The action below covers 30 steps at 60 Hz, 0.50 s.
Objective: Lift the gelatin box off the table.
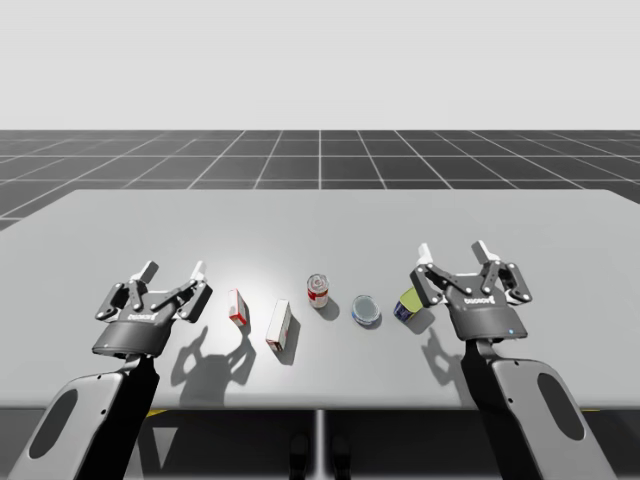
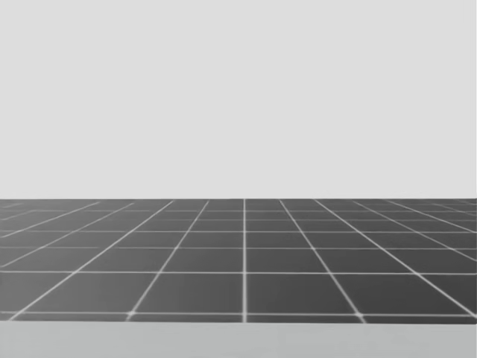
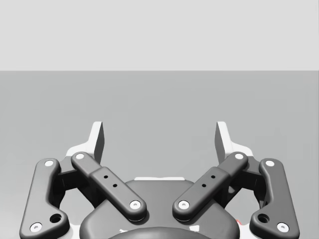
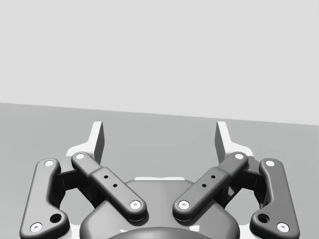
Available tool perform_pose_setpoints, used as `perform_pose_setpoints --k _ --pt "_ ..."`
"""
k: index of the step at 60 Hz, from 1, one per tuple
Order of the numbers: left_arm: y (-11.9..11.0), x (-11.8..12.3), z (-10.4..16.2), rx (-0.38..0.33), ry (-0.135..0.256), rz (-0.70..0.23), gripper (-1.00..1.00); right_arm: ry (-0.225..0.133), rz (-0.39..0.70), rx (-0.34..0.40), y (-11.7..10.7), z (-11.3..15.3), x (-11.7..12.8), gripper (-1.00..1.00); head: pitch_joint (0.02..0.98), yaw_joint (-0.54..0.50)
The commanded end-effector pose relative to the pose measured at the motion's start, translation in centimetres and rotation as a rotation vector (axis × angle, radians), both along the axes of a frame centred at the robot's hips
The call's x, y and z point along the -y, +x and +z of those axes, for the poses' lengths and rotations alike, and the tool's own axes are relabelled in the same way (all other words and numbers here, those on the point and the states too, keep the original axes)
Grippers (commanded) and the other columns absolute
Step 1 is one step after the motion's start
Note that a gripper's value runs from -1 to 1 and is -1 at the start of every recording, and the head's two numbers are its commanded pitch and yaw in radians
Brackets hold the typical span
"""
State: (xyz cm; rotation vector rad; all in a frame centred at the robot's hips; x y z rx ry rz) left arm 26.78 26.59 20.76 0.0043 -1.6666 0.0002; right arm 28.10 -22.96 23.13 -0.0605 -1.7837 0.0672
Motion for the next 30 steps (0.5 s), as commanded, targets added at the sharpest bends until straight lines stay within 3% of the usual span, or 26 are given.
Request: perform_pose_setpoints --k 1,12,30 --pt "-0.07 0.04 0.02 0.0 0.002 -0.001 -1.0 0.037 -0.001 0.024 -0.17 -0.1 0.12 -1.0 0.089 0.02" --pt "-0.11 0.09 0.02 0.0 0.004 -0.002 -1.0 0.021 0.034 -0.022 0.03 0.04 0.1 -1.0 0.143 0.02" --pt "-0.12 0.03 -0.02 -0.007 0.006 -0.005 -1.0 0.003 0.024 -0.036 0.1 -0.02 0.15 -1.0 0.441 0.05"
